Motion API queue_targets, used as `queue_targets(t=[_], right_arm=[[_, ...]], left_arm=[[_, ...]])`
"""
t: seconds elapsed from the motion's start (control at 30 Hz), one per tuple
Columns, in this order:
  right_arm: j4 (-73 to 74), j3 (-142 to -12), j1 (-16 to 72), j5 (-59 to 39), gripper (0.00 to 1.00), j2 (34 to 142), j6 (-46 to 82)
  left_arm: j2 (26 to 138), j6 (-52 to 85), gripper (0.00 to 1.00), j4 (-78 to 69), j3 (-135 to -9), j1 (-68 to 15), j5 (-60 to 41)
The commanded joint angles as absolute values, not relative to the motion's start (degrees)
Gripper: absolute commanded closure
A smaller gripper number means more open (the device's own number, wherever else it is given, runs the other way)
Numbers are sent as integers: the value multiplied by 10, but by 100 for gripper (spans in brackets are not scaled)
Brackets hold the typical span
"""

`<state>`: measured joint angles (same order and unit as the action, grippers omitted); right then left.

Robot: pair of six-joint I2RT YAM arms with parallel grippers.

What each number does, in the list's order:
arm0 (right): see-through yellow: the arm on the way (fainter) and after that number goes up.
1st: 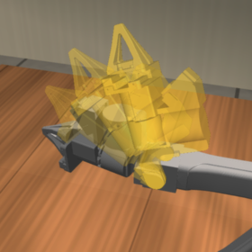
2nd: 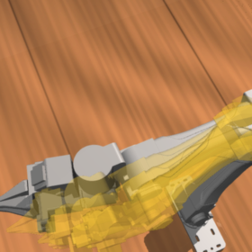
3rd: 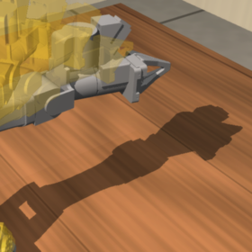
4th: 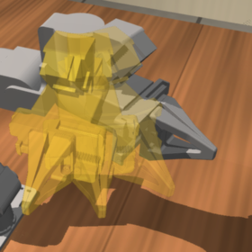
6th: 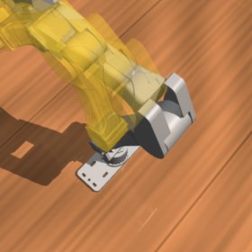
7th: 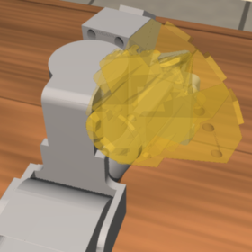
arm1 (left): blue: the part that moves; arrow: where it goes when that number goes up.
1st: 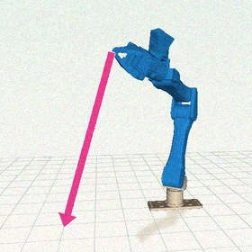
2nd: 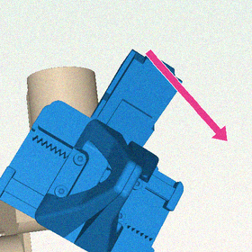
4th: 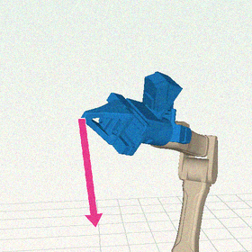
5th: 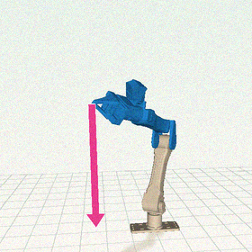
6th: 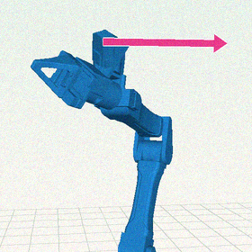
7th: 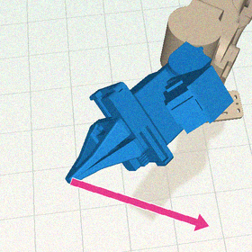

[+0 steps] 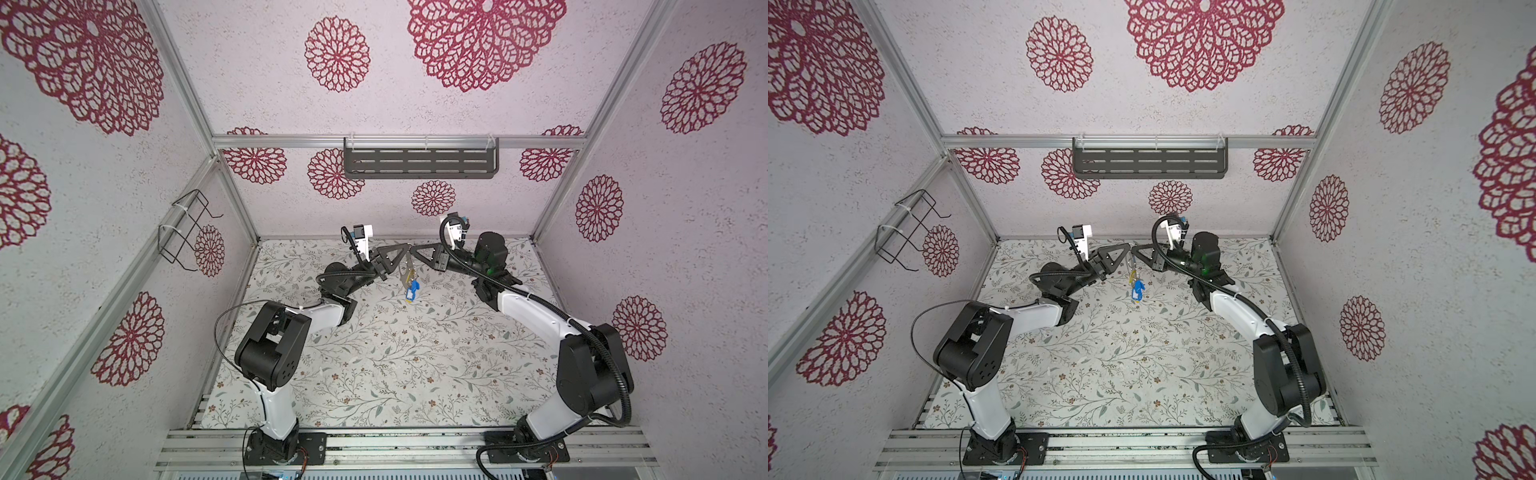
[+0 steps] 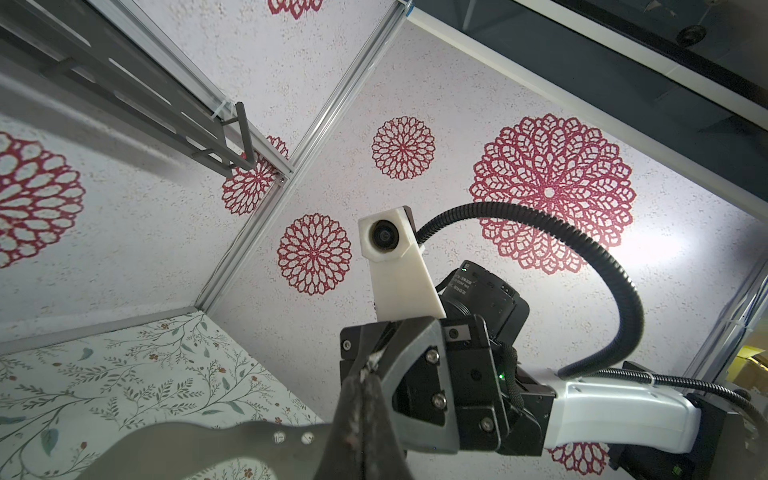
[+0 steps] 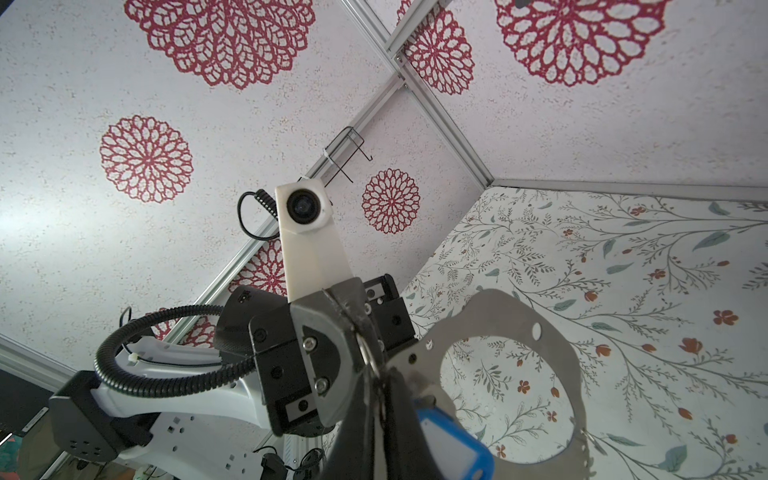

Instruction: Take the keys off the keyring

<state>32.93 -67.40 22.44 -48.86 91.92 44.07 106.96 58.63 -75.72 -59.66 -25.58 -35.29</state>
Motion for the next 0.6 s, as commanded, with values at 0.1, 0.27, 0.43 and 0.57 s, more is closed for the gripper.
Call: queue_targets(t=[0.1, 0.27, 0.43, 0.57], right_arm=[[345, -707, 229, -503, 100, 913, 424], [298, -716, 230, -491, 100, 909, 388], [271, -722, 232, -477, 100, 903, 362], [199, -728, 234, -432, 100, 888, 293]], left_arm=[[1077, 563, 100, -750, -605, -258, -359], [1075, 550, 100, -733, -602, -258, -359], [1080, 548, 100, -733, -602, -258, -361], [1078, 539, 87, -734, -596, -256, -363]])
